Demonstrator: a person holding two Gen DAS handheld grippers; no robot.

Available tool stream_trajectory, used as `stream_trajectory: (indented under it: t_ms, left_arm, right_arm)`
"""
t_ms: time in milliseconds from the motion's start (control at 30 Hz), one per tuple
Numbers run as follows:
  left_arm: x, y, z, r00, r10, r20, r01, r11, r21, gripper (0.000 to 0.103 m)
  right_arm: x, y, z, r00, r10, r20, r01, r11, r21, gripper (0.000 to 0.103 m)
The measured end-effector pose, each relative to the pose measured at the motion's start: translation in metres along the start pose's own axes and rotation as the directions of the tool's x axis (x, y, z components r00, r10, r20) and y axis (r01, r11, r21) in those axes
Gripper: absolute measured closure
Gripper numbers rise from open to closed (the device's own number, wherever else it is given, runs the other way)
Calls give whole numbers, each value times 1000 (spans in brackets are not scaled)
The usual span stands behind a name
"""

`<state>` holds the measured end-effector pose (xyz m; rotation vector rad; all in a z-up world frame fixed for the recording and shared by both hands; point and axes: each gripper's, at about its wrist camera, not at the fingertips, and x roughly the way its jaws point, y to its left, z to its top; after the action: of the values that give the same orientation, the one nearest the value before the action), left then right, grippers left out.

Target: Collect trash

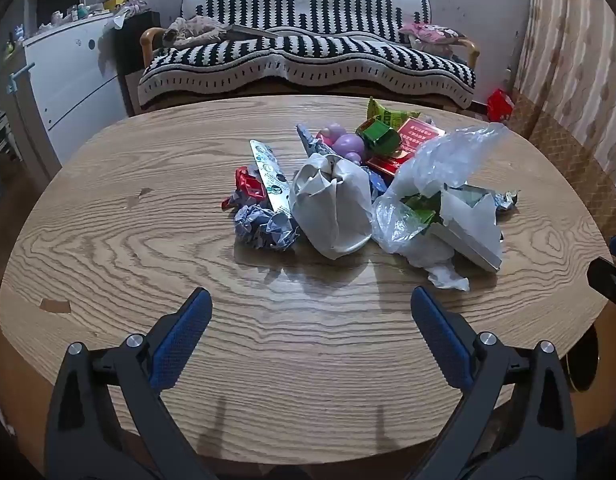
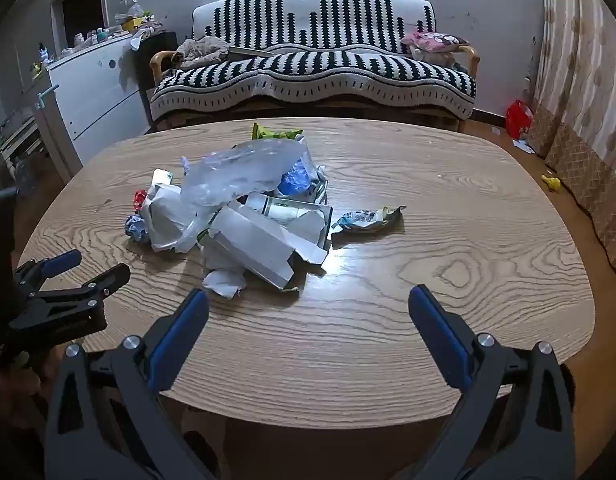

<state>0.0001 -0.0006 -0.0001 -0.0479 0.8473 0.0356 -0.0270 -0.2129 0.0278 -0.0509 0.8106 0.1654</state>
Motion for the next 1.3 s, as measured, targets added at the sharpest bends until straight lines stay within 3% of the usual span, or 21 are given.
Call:
stream_trajectory:
  t_ms: [1300]
  left_arm:
    - [2, 4, -2, 1000, -2, -6, 2, 1000, -9, 6]
  right_arm:
    - [-11, 0, -2, 1000, 20, 4, -20, 1000, 0, 6]
